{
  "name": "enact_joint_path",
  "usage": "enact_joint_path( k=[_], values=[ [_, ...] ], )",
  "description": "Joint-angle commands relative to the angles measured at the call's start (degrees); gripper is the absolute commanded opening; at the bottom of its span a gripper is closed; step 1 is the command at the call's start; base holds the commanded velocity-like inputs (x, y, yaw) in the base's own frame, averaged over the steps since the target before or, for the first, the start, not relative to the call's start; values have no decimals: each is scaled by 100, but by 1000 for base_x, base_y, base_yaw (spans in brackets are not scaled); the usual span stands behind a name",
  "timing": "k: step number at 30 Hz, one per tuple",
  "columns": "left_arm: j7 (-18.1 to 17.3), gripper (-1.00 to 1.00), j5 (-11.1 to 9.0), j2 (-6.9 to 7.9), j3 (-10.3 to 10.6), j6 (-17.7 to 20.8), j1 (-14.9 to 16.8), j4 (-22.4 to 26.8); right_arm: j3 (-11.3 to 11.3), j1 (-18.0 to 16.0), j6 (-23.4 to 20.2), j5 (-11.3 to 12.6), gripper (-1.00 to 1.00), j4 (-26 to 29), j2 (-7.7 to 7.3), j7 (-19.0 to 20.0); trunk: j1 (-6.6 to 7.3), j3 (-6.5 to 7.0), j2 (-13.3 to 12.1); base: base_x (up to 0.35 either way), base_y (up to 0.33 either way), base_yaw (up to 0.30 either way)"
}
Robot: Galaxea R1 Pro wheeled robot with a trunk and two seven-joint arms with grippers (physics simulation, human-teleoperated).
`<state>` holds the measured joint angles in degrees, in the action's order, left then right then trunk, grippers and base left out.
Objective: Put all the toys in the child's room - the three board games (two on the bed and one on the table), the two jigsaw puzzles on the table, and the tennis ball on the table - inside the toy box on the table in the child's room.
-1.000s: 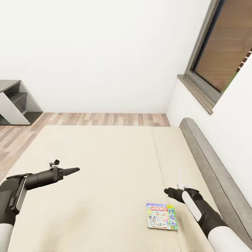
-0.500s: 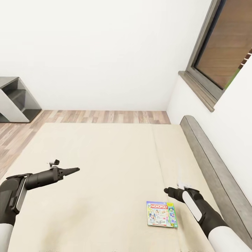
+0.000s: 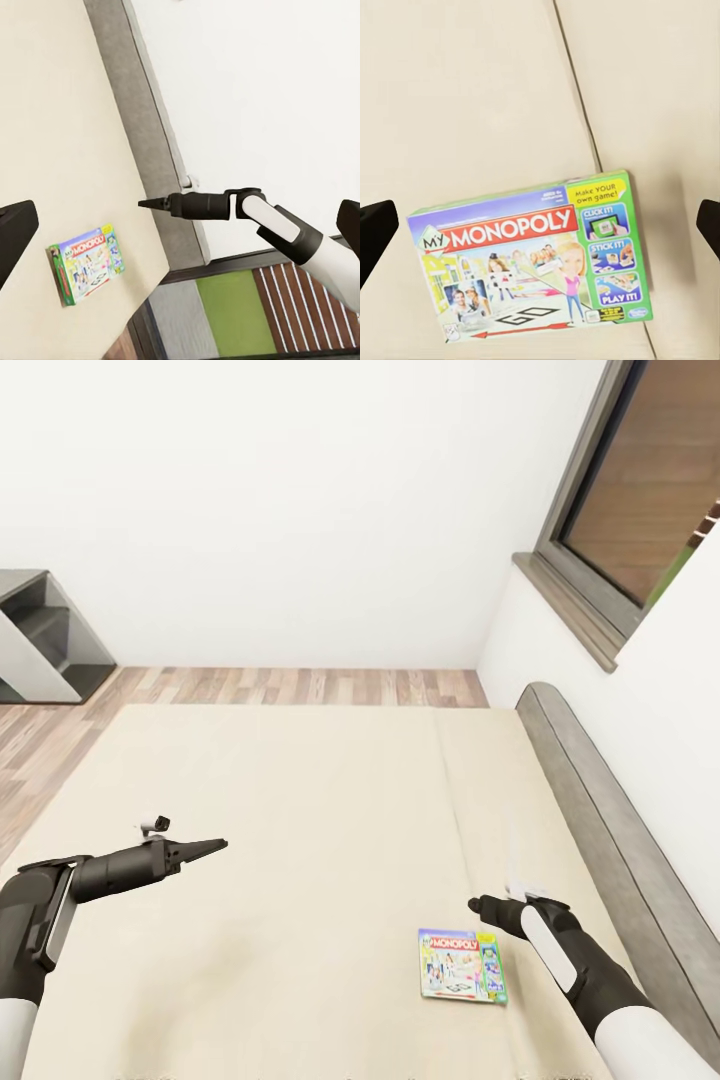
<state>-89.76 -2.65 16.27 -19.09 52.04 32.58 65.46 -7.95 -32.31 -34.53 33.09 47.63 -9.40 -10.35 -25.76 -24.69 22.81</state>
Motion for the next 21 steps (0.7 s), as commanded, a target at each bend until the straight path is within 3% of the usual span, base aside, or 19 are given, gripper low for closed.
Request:
enact_joint_path(
  k=[1, 21],
  values=[
    [-24, 100, 6, 2, 0, 61, 3, 1, -28, -4, -13, 59, 100, 9, -6, -55, -3, -19, 10, 0, 0, 0],
    [-24, 100, 12, 11, -4, 61, 3, 1, -17, 12, 26, 64, 100, 9, -30, -51, -3, -205, 10, 0, 0, 0]
  ],
)
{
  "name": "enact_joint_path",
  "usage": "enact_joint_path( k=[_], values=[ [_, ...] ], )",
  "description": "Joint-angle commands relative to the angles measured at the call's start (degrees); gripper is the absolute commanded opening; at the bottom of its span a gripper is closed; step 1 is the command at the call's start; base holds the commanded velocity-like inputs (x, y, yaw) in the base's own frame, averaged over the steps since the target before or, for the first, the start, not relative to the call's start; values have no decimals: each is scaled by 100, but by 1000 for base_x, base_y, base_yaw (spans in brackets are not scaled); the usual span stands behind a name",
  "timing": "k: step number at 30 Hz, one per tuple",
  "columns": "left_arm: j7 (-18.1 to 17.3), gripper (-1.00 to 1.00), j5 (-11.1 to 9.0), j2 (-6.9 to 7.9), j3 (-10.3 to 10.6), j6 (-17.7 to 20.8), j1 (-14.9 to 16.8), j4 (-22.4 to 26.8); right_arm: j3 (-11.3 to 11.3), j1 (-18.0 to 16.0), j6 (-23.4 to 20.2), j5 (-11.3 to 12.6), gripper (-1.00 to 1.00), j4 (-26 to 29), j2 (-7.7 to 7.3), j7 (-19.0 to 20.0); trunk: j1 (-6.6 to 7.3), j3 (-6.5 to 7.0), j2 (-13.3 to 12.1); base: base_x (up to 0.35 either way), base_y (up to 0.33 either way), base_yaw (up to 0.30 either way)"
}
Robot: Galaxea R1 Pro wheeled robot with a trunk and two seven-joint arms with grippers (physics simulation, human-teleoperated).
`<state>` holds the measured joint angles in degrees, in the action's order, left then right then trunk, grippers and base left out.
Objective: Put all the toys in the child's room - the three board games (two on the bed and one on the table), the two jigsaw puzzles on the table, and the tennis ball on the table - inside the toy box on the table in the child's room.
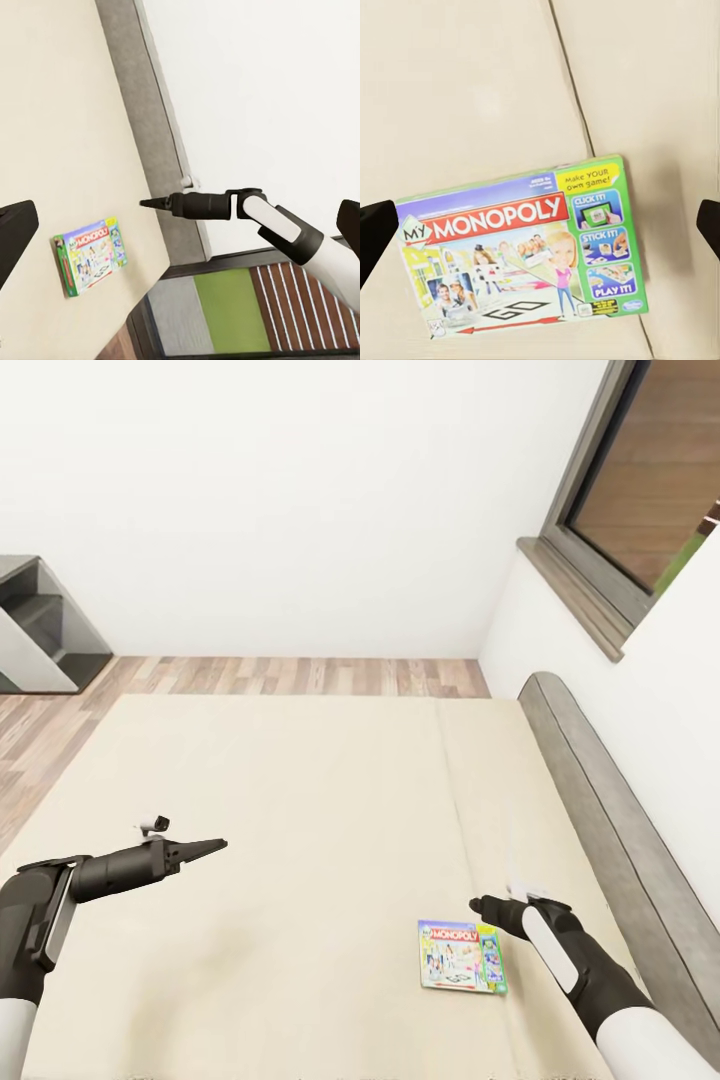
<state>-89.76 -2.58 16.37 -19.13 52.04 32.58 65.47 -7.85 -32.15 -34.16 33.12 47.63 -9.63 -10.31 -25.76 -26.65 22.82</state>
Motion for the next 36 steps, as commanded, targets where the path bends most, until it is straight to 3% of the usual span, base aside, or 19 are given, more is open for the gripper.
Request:
enact_joint_path(
  k=[1, 8, 12, 36],
  values=[
    [-24, 100, 5, 0, 0, 61, 3, 1, 0, 1, -7, 62, 100, 9, -27, -54, -3, -18, 10, 0, 0, 0],
    [-24, 100, 2, -3, 0, 61, 3, 1, 477, 30, 86, 54, 100, 9, -125, 130, -3, -83, 10, 0, 0, 0],
    [-24, 100, -1, -4, 2, 61, 3, 1, 586, 40, 115, 27, 100, 9, -142, 419, -3, -120, 10, 0, 0, 0],
    [-24, 100, 2, -11, -1, 60, 3, 1, 636, -13, 111, 39, 100, 79, -244, 593, -3, -344, 10, 0, 0, 0]
  ],
)
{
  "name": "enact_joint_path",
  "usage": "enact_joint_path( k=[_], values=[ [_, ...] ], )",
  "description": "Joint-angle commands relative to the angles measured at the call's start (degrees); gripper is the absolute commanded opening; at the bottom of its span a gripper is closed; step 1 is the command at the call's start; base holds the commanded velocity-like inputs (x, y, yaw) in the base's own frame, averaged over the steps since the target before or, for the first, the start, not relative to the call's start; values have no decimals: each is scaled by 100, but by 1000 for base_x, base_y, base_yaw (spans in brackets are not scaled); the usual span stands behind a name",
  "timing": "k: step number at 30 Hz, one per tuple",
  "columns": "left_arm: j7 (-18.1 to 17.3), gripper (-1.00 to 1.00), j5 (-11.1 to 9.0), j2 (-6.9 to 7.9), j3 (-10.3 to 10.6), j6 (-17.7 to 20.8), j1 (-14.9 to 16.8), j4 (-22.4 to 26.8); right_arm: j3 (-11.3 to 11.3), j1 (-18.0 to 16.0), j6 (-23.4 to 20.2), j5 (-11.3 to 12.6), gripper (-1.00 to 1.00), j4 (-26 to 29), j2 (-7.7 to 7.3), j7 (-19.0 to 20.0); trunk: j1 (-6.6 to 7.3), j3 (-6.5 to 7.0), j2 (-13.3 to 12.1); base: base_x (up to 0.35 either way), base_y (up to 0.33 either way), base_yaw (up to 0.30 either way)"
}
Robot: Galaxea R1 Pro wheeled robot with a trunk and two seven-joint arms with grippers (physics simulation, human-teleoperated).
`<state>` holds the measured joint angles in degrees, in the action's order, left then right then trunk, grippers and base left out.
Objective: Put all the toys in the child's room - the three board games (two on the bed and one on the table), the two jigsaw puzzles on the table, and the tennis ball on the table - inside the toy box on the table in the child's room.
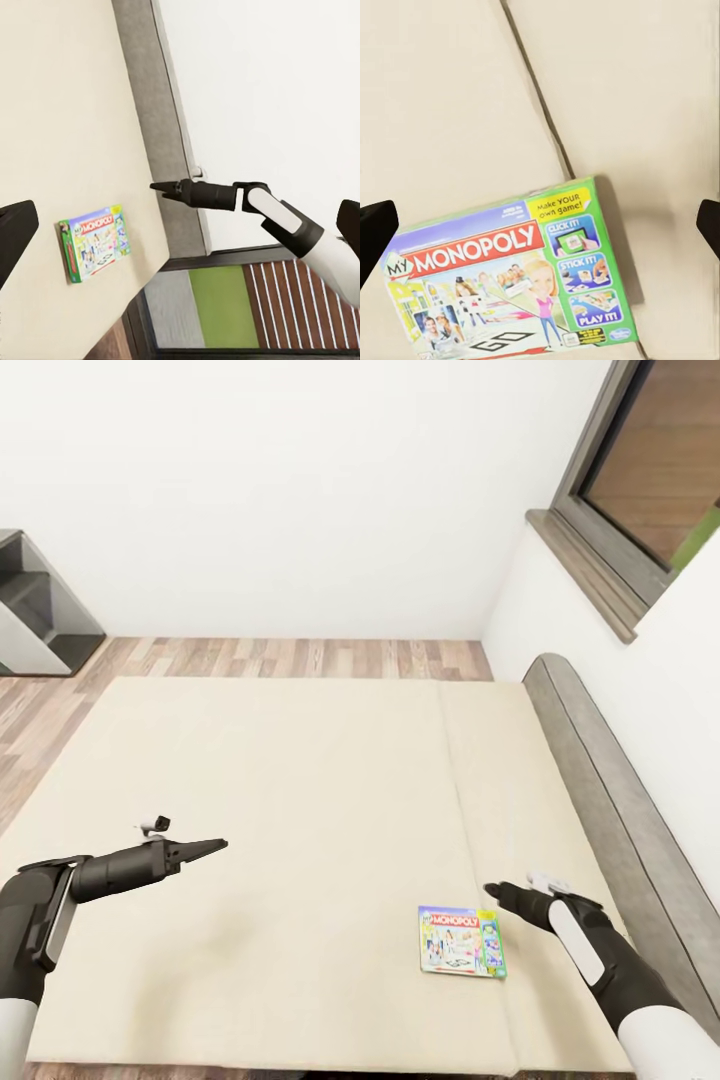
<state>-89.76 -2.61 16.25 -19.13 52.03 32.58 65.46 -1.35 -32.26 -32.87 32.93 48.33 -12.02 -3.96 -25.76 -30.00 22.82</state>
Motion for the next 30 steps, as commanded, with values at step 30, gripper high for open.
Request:
enact_joint_path(
  k=[30],
  values=[
    [-24, 100, 8, -7, -1, 59, 3, -7, 296, 9, 6, 12, 100, -24, -252, 781, -3, -172, 10, 0, 0, 0]
  ],
)
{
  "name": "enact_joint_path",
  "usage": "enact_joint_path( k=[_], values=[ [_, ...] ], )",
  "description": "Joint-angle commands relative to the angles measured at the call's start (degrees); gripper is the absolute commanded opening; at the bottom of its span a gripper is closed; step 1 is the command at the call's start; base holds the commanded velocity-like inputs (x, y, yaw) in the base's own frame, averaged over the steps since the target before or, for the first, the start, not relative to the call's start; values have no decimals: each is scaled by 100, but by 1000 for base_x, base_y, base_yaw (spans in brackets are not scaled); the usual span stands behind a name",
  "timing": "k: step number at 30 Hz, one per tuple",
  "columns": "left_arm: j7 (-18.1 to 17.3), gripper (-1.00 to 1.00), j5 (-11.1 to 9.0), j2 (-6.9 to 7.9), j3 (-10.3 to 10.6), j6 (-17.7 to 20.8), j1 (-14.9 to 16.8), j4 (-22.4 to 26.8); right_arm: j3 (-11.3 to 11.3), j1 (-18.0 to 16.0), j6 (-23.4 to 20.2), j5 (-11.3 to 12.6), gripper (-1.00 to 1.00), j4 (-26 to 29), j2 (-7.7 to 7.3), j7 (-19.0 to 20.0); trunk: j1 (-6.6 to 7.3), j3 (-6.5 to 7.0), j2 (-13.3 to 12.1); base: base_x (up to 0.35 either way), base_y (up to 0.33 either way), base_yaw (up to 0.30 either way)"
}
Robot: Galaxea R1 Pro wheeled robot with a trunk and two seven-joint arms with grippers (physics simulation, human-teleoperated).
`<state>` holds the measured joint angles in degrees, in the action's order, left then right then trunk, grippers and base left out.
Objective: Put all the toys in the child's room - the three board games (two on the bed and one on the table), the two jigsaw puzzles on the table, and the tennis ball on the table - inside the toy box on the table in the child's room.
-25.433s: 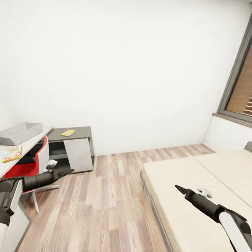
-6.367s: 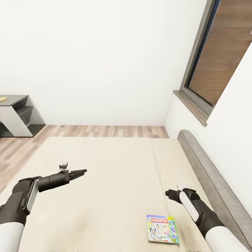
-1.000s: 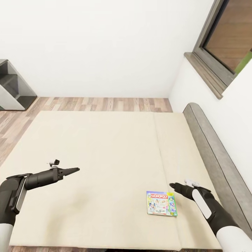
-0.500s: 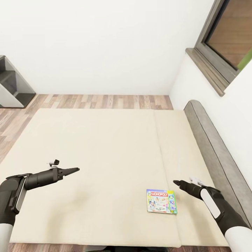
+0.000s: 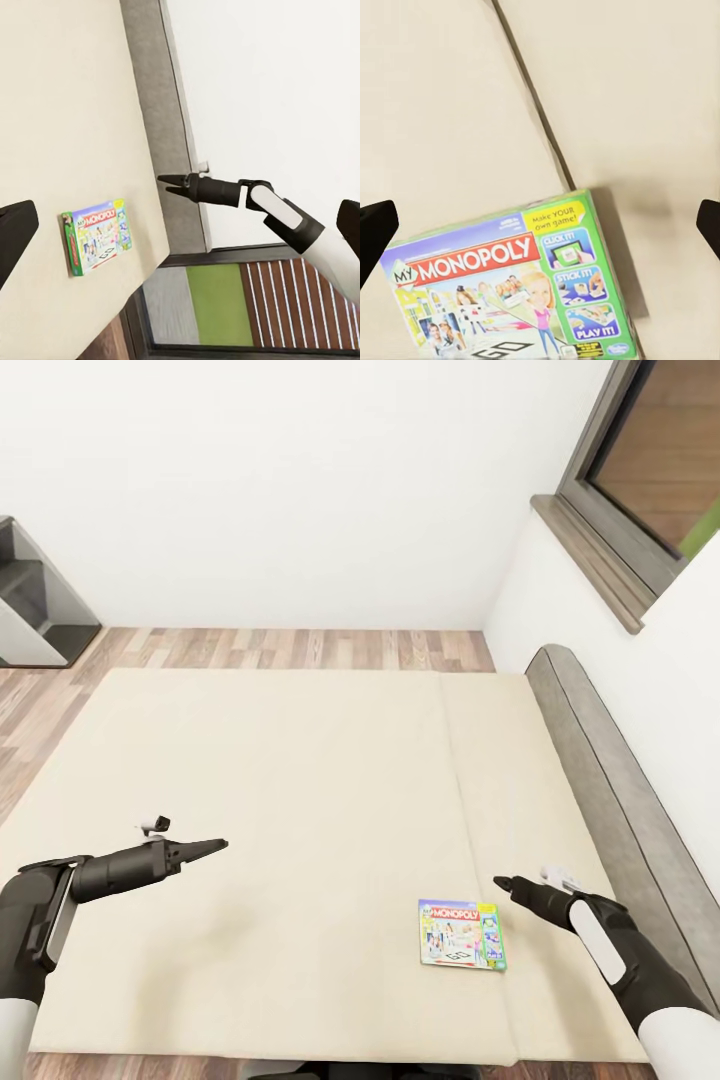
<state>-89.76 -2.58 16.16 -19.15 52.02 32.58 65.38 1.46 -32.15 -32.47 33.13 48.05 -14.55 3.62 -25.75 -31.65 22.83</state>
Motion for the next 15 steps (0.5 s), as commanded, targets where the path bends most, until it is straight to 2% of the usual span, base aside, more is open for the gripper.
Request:
enact_joint_path(
  k=[1, 15],
  values=[
    [-24, 100, 7, 1, 0, 59, 2, 1, 14, -2, -31, -8, 100, 4, 0, 24, -3, -7, 9, 0, 0, 0],
    [-24, 100, 10, 2, 5, 57, 2, 1, 22, 4, -21, -9, 100, 49, -4, 67, -3, -16, 9, 0, 0, 0]
  ],
)
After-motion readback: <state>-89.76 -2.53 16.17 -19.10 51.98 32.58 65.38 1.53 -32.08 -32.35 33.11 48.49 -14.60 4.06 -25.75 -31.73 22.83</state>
